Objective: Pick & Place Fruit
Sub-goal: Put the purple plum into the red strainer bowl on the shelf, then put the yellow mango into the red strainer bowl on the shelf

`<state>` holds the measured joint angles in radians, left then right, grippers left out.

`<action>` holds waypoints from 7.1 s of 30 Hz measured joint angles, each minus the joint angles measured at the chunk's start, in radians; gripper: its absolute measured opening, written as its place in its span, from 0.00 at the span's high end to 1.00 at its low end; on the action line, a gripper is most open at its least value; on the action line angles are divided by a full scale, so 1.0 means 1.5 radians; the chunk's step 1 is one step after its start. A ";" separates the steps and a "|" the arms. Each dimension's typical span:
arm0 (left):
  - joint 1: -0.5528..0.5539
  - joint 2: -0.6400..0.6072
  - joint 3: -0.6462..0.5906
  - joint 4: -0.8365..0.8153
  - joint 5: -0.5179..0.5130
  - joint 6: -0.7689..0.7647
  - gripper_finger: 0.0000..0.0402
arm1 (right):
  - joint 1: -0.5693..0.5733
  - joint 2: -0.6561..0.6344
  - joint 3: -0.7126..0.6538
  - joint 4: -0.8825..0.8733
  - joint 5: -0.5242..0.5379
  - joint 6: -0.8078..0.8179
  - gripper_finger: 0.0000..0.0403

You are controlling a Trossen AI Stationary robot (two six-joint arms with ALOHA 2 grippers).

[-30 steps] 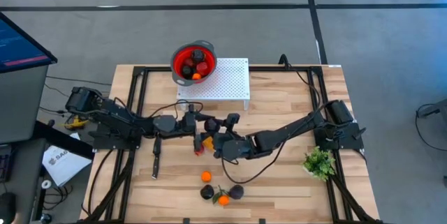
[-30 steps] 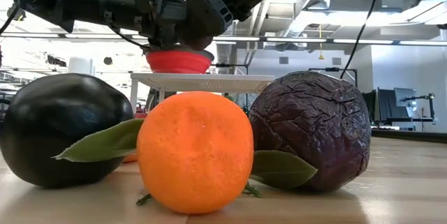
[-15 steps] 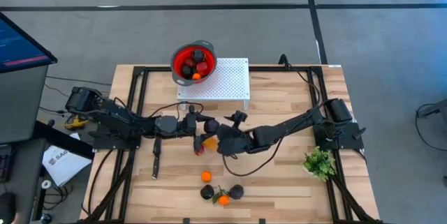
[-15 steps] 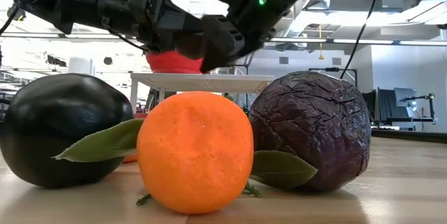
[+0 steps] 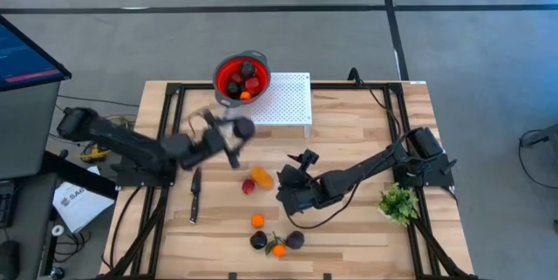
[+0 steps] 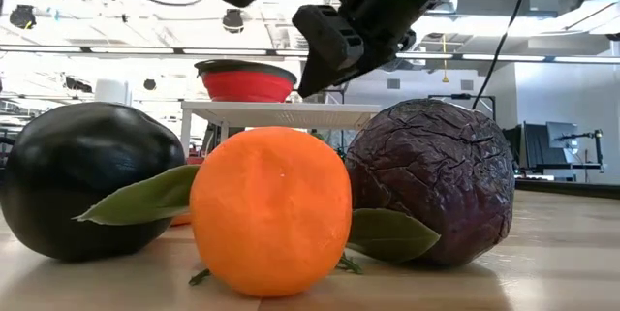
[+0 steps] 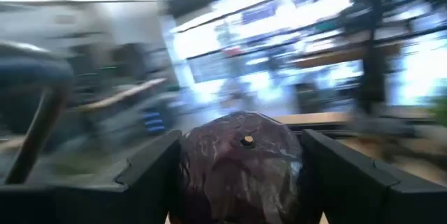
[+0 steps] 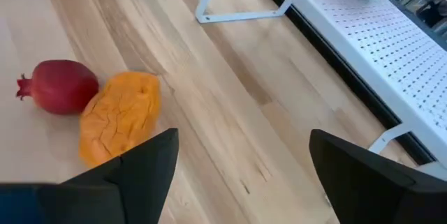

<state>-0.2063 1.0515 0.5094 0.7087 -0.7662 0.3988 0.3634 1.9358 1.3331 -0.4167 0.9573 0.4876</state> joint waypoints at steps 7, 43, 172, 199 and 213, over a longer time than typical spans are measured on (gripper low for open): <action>0.240 -0.080 0.126 -0.297 0.082 -0.035 0.32 | -0.010 0.000 0.000 0.018 0.009 -0.002 0.22; 0.632 0.132 0.166 -0.344 0.399 -0.181 0.23 | -0.022 0.000 0.000 0.082 0.006 -0.068 0.22; 0.068 0.137 -0.191 -0.031 0.410 -0.170 0.45 | -0.112 -0.029 -0.191 0.319 -0.416 -0.139 0.49; 0.400 0.104 0.344 -0.609 0.193 -0.145 0.44 | -0.079 0.006 -0.192 0.513 -0.305 -0.162 0.67; 0.501 0.182 0.341 -0.605 0.332 -0.184 0.39 | -0.077 0.006 -0.192 0.514 -0.306 -0.162 0.67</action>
<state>0.5448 1.3248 1.0206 -0.1987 -0.2686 0.1220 0.2481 1.9450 1.0458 0.3538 0.4980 0.2443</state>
